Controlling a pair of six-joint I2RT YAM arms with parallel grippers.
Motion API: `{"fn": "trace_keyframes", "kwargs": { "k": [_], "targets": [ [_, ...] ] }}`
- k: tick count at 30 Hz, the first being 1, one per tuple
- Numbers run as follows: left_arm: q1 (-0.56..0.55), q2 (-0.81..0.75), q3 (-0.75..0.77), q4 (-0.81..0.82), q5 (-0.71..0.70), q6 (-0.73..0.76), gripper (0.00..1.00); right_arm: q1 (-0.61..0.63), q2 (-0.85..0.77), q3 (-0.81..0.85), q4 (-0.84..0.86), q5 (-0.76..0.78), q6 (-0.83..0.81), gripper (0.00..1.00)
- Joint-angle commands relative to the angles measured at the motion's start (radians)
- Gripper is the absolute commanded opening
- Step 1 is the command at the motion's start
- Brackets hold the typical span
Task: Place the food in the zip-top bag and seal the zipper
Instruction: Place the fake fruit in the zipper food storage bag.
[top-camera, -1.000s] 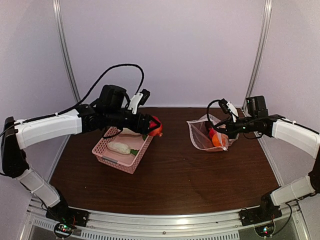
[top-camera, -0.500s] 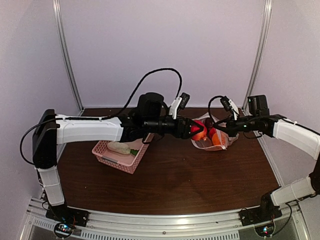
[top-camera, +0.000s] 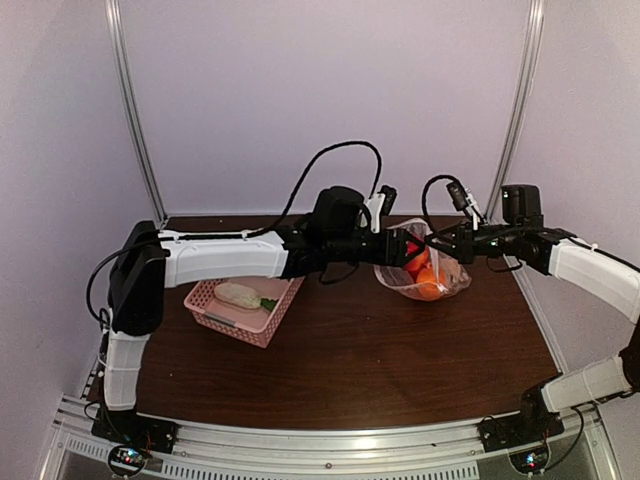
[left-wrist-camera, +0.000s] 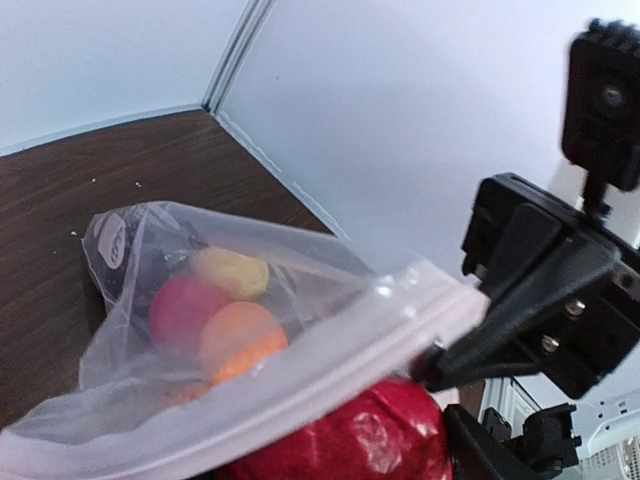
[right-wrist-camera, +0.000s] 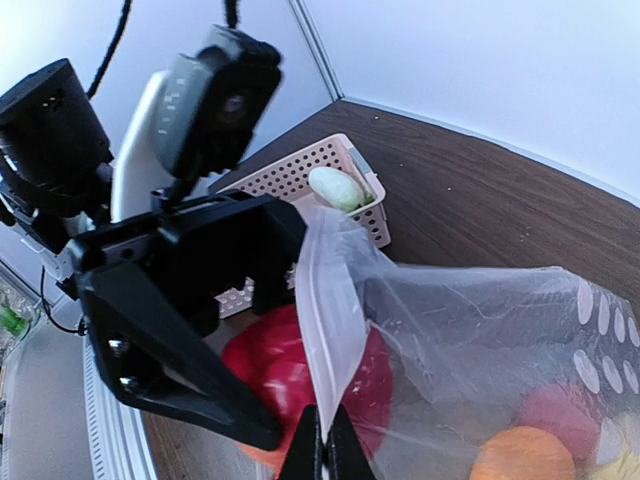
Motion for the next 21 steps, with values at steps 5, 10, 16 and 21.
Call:
{"fn": "trace_keyframes", "kwargs": {
  "k": [5,10,16,21],
  "targets": [
    [-0.007,0.091,0.118,-0.15,-0.176,-0.134,0.66,0.009,-0.035,0.007,0.059,-0.128,0.064,0.0],
    [-0.015,0.122,0.176,-0.224,-0.303,-0.156,0.77,0.009,-0.034,0.005,0.058,-0.125,0.062,0.0],
    [-0.023,0.108,0.214,-0.226,-0.302,-0.118,0.97,0.008,-0.03,0.002,0.054,-0.11,0.05,0.0],
    [-0.027,0.046,0.222,-0.267,-0.245,-0.06,0.98,0.009,-0.031,0.006,0.035,-0.101,0.028,0.0]
  ]
}}
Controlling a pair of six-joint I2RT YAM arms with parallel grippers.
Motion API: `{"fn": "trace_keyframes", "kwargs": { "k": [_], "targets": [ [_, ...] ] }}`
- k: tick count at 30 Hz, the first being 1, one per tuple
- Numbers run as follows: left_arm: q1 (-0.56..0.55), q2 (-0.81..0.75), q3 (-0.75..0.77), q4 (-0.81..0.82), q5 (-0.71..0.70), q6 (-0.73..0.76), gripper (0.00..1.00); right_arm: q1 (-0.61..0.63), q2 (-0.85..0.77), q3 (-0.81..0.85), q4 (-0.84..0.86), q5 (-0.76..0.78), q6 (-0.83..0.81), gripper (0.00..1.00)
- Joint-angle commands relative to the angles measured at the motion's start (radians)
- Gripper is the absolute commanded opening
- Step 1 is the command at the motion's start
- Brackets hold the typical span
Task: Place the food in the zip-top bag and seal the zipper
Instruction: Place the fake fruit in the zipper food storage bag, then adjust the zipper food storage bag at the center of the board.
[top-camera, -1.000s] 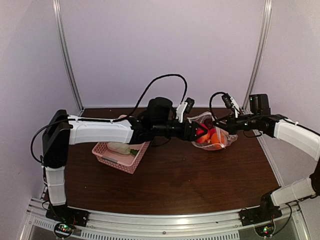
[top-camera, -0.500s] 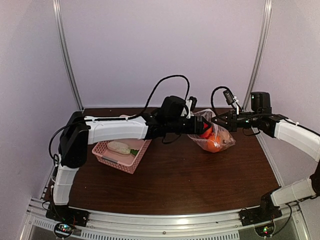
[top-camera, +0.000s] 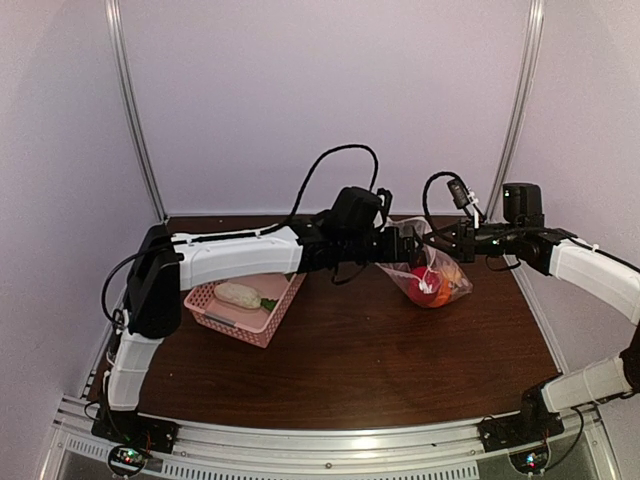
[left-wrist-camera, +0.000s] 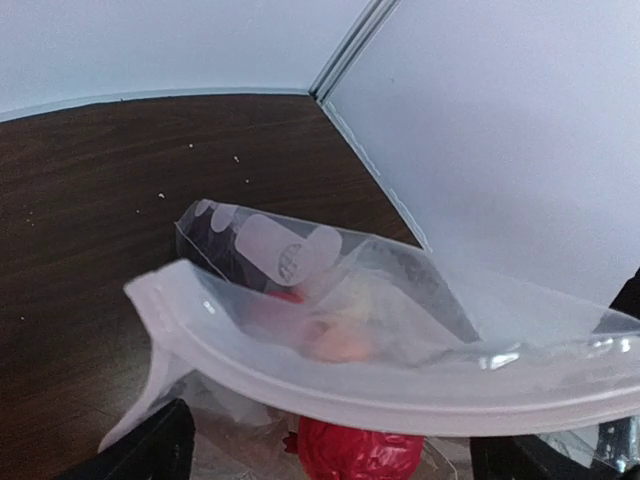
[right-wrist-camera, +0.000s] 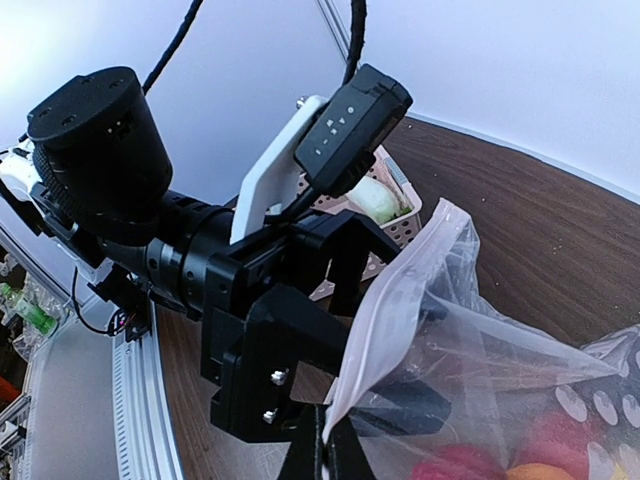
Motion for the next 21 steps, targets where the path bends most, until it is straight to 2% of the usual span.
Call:
{"fn": "trace_keyframes", "kwargs": {
  "k": [1,7,12,16,18,20,21],
  "targets": [
    [-0.006,-0.088,0.001,-0.026,0.035,0.059,0.98,0.006,-0.023,0.008,0.0,-0.011,-0.026,0.0],
    [-0.023,-0.25,-0.146,0.025,0.188,0.156,0.98,0.006,-0.022,0.007,-0.021,0.022,-0.04,0.0],
    [-0.031,-0.356,-0.326,0.033,0.173,0.152,0.97,0.006,-0.017,0.005,-0.028,0.051,-0.08,0.0],
    [-0.029,-0.352,-0.412,-0.025,0.067,0.061,0.81,0.006,-0.019,0.005,-0.032,0.055,-0.085,0.0],
    [-0.026,-0.337,-0.422,-0.035,0.063,0.028,0.7,0.006,-0.02,0.004,-0.035,0.057,-0.09,0.0],
    [-0.016,-0.318,-0.417,-0.025,0.064,-0.002,0.53,0.007,-0.022,0.001,-0.037,0.061,-0.094,0.0],
    [-0.01,-0.308,-0.404,-0.026,0.066,-0.012,0.49,0.006,-0.022,-0.001,-0.04,0.063,-0.099,0.0]
  ]
}}
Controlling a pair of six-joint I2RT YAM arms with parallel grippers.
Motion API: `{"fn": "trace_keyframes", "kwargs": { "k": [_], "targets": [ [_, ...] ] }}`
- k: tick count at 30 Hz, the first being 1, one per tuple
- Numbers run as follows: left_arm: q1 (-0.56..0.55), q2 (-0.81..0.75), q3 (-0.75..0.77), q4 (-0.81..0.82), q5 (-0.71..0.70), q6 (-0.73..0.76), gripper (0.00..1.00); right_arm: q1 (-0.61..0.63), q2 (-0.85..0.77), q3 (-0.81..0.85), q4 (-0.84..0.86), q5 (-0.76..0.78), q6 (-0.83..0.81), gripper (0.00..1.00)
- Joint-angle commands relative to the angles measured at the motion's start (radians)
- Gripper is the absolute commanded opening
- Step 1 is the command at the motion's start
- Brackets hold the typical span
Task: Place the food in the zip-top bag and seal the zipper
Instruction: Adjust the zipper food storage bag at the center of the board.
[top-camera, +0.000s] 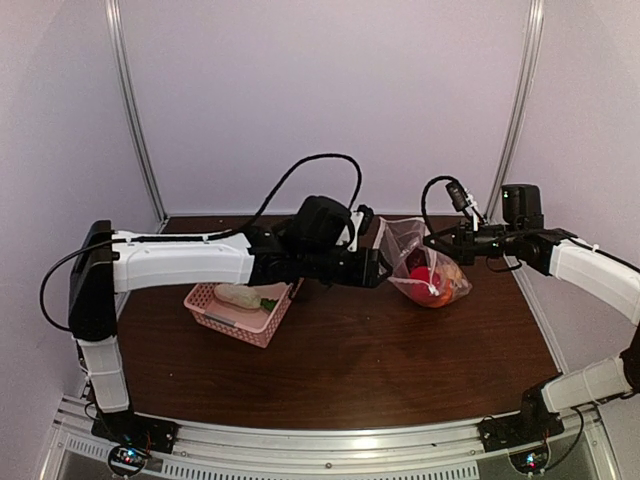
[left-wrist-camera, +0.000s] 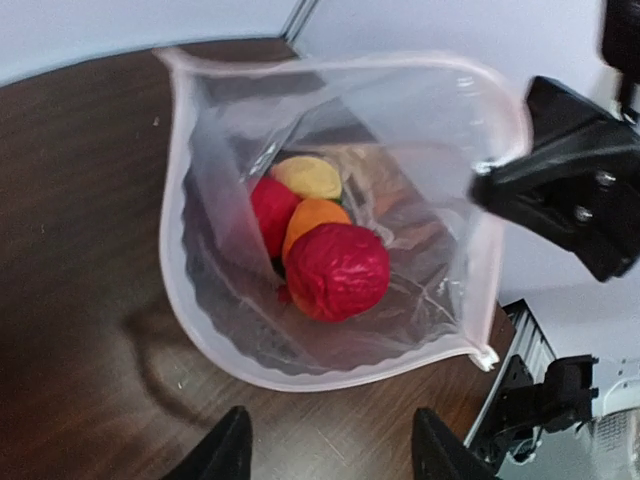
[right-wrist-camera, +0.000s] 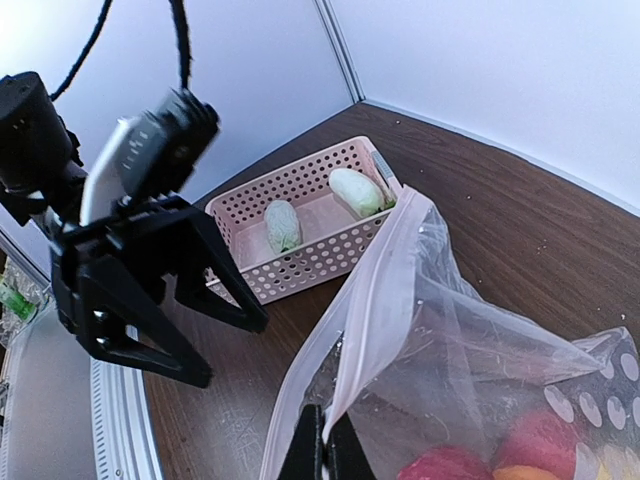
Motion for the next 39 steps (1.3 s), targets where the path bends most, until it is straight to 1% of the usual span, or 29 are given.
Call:
{"fn": "trace_keyframes", "kwargs": {
  "k": [1,5,8,11,13,17,18,20,21,22,24,25,27,29,30,32,33,36,39],
  "targets": [
    [0.026,0.057,0.016,-0.021,-0.031,-0.07,0.47,0.006,-0.022,-0.002,-0.014,0.03,-0.03,0.0],
    [0.049,0.113,0.1,-0.063,-0.035,-0.108,0.46,0.008,-0.031,-0.013,-0.034,0.058,-0.077,0.0],
    [0.066,0.144,0.111,-0.016,-0.008,-0.133,0.45,0.008,-0.038,-0.022,-0.051,0.086,-0.108,0.0],
    [0.081,0.174,0.127,0.026,0.037,-0.154,0.41,0.008,-0.039,-0.028,-0.058,0.1,-0.125,0.0],
    [0.085,0.194,0.151,0.036,0.069,-0.161,0.39,0.008,-0.037,-0.029,-0.059,0.104,-0.128,0.0],
    [0.085,0.202,0.167,0.045,0.083,-0.162,0.38,0.008,-0.038,-0.029,-0.062,0.11,-0.134,0.0],
    [0.085,0.204,0.168,0.041,0.076,-0.165,0.33,0.009,-0.037,-0.029,-0.063,0.11,-0.134,0.0],
    [0.087,0.209,0.174,0.03,0.061,-0.17,0.14,0.009,-0.037,-0.026,-0.062,0.112,-0.131,0.0],
    [0.088,0.215,0.185,0.018,0.057,-0.171,0.05,0.009,-0.034,-0.022,-0.062,0.113,-0.13,0.0],
    [0.089,0.224,0.202,0.0,0.058,-0.172,0.0,0.009,-0.033,-0.015,-0.062,0.124,-0.126,0.0],
    [0.093,0.249,0.26,-0.032,0.092,-0.173,0.0,0.009,-0.022,0.04,-0.081,0.188,-0.094,0.0],
    [0.092,0.257,0.301,-0.048,0.122,-0.172,0.0,0.009,-0.007,0.097,-0.129,0.225,-0.099,0.0],
    [0.091,0.266,0.412,-0.076,0.182,-0.153,0.0,0.008,0.045,0.325,-0.321,0.3,-0.143,0.0],
    [0.083,0.262,0.525,-0.118,0.171,-0.125,0.0,0.005,0.1,0.515,-0.448,0.398,-0.175,0.0],
    [0.081,0.255,0.552,-0.126,0.154,-0.114,0.0,0.004,0.115,0.57,-0.493,0.463,-0.17,0.0],
    [0.093,0.249,0.548,-0.139,0.082,-0.109,0.0,0.002,0.139,0.605,-0.516,0.569,-0.151,0.0],
    [0.108,0.259,0.535,-0.148,0.08,-0.135,0.0,0.002,0.153,0.609,-0.529,0.582,-0.153,0.0],
    [0.138,0.314,0.52,-0.111,0.265,-0.211,0.0,0.002,0.184,0.613,-0.552,0.557,-0.14,0.0],
    [0.129,0.335,0.516,-0.103,0.298,-0.219,0.0,0.002,0.182,0.612,-0.527,0.58,-0.105,0.0]
  ]
}}
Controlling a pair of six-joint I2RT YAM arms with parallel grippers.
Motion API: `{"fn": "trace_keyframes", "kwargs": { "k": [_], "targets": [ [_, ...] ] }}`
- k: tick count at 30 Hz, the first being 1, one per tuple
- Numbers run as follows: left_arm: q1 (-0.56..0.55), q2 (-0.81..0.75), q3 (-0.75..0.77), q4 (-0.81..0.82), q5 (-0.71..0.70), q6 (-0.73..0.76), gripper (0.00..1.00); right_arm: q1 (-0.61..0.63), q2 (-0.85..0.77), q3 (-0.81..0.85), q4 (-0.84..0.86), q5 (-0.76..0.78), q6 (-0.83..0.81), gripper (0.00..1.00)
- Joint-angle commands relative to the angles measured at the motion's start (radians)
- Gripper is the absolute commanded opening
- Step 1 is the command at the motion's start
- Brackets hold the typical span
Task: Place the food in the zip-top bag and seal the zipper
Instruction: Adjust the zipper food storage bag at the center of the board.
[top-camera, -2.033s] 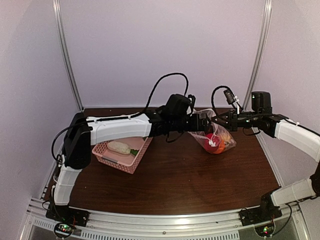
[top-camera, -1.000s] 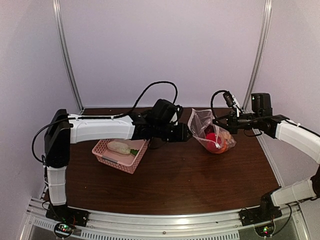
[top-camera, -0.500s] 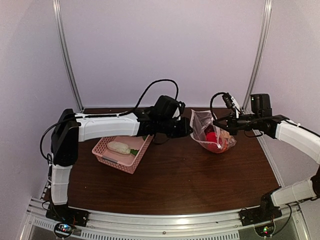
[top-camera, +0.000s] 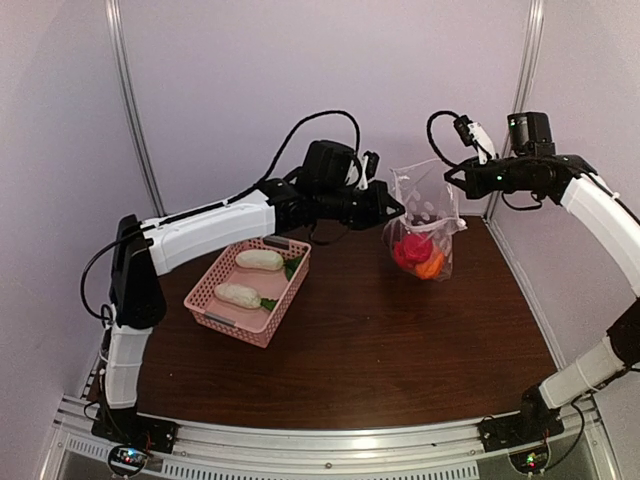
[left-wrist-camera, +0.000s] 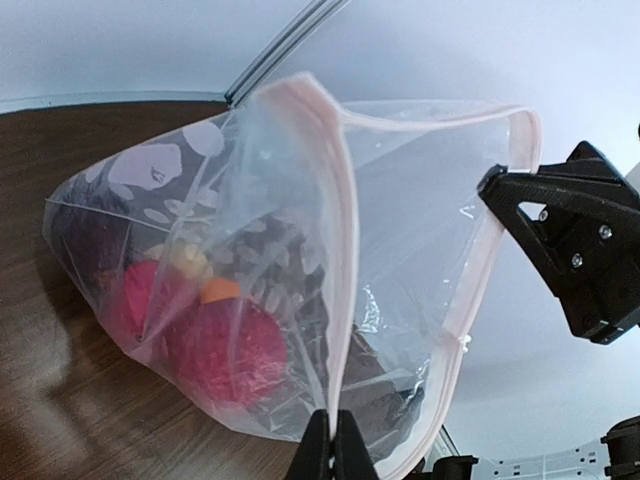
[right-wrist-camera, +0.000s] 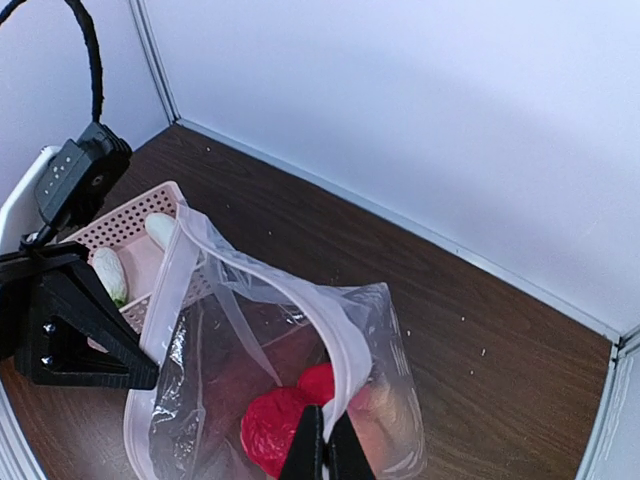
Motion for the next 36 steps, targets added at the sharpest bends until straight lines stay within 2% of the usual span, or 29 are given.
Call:
{"fn": "trace_keyframes", "kwargs": {
  "k": [1,5,7,8,10,11,12,13,14,15,17,18,22,24,28,33,36],
  "targets": [
    [0.012,0.068,-0.014,-0.007,0.117,-0.043,0.0,-0.001,0.038,0.008,-0.071,0.1,0.031,0.0],
    [0.011,0.057,0.034,-0.065,0.095,-0.001,0.0,-0.001,0.063,0.08,-0.114,0.149,0.007,0.0],
    [0.0,0.05,0.069,-0.063,0.168,-0.01,0.01,0.0,0.066,0.085,-0.111,0.14,0.013,0.0],
    [-0.021,0.045,0.091,-0.066,0.155,0.015,0.03,-0.001,0.069,0.077,-0.106,0.133,0.017,0.0],
    [-0.038,0.041,0.099,-0.098,0.028,0.09,0.09,-0.001,0.089,0.069,-0.106,0.131,0.016,0.0],
    [-0.027,0.054,0.069,-0.105,-0.028,0.106,0.08,-0.001,0.097,0.061,-0.098,0.147,0.012,0.0],
    [-0.005,0.07,0.048,-0.109,-0.033,0.092,0.02,-0.001,0.105,0.045,-0.084,0.167,0.006,0.0],
    [0.016,0.087,0.028,-0.096,0.026,0.068,0.01,-0.001,0.127,0.041,-0.091,0.177,-0.003,0.0],
    [0.03,0.097,0.013,-0.066,0.095,0.051,0.04,0.0,0.154,0.061,-0.129,0.178,-0.01,0.0],
    [0.034,0.096,0.007,-0.05,0.141,0.052,0.14,-0.007,0.174,0.097,-0.168,0.175,-0.016,0.0],
    [0.034,0.074,0.025,-0.083,0.158,0.15,0.42,-0.026,0.169,0.108,-0.169,0.176,-0.013,0.0],
    [0.036,0.05,0.037,-0.119,0.146,0.213,0.52,-0.033,0.152,0.1,-0.143,0.189,-0.006,0.0],
    [0.049,-0.111,-0.059,-0.167,0.052,0.409,0.77,-0.039,0.135,0.129,-0.102,0.254,-0.01,0.0],
    [0.069,-0.189,-0.13,-0.189,0.054,0.472,0.81,-0.045,0.141,0.15,-0.087,0.274,0.002,0.0],
    [0.142,-0.303,-0.236,-0.31,-0.006,0.554,0.82,-0.057,0.105,0.136,-0.007,0.302,0.02,0.0],
    [0.198,-0.395,-0.343,-0.482,-0.312,0.638,0.82,-0.058,0.085,0.126,-0.018,0.357,-0.016,0.0],
    [0.219,-0.417,-0.393,-0.564,-0.418,0.63,0.83,-0.056,0.059,0.052,-0.033,0.252,-0.033,0.0]
  ]
}}
